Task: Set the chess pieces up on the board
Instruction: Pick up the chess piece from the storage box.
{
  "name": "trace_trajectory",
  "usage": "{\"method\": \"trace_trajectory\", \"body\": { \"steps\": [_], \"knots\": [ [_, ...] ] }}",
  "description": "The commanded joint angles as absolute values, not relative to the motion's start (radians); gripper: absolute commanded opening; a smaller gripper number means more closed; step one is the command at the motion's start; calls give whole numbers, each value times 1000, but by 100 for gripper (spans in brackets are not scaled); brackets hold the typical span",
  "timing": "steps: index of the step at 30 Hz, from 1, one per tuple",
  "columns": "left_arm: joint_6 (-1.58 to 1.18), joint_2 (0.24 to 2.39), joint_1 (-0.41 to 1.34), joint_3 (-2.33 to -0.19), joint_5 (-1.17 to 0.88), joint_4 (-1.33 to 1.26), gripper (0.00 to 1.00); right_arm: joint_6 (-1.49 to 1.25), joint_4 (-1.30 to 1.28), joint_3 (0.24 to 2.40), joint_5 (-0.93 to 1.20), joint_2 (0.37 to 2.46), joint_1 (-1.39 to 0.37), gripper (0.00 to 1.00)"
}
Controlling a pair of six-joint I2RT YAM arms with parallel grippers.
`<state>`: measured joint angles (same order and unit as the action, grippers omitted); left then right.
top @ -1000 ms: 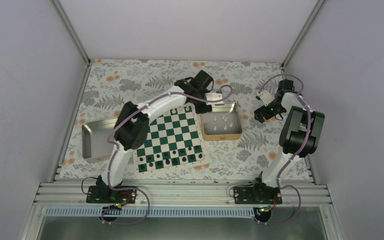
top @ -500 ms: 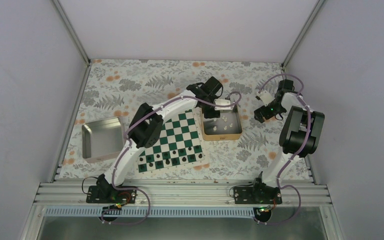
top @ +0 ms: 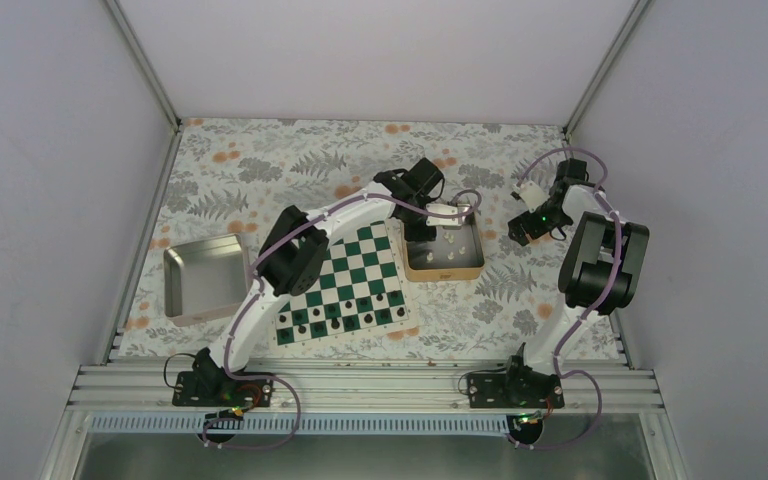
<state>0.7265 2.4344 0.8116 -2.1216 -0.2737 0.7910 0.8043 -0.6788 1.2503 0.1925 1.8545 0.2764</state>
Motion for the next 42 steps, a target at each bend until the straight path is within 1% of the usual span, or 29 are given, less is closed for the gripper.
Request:
{"method": "trace_trajectory", "body": {
  "steps": [1,12,15,18,20,23,26,29,32,37,40,42],
  "knots": [
    [744,2473,812,-2134,-272,795,34,819,-683,1248,196,1866,284,100],
    [758,2500,814,-2165,-274,820,33,822,-683,1246,198,1864,286,100],
    [761,2504,816,-2180,-274,827,30,822,-681,1243,199,1861,288,100],
    [758,2506,816,-2187,-277,826,29,822,-680,1241,199,1861,289,100],
    [756,2505,817,-2190,-277,822,24,824,-678,1240,199,1862,289,100],
    [758,2512,819,-2197,-273,833,13,824,-679,1241,199,1860,291,100],
    [761,2511,819,-2201,-272,844,5,824,-678,1241,199,1856,293,100],
    [760,2495,819,-2201,-267,848,3,824,-680,1239,201,1855,293,100],
    [757,2463,823,-2199,-264,855,3,824,-680,1239,200,1857,293,100],
    [750,2338,830,-2155,-236,876,3,824,-684,1247,201,1855,295,100],
    [746,2221,828,-2064,-198,872,3,824,-686,1248,201,1852,295,100],
    [742,2127,821,-1955,-156,843,3,824,-686,1247,201,1850,295,100]
  ]
}}
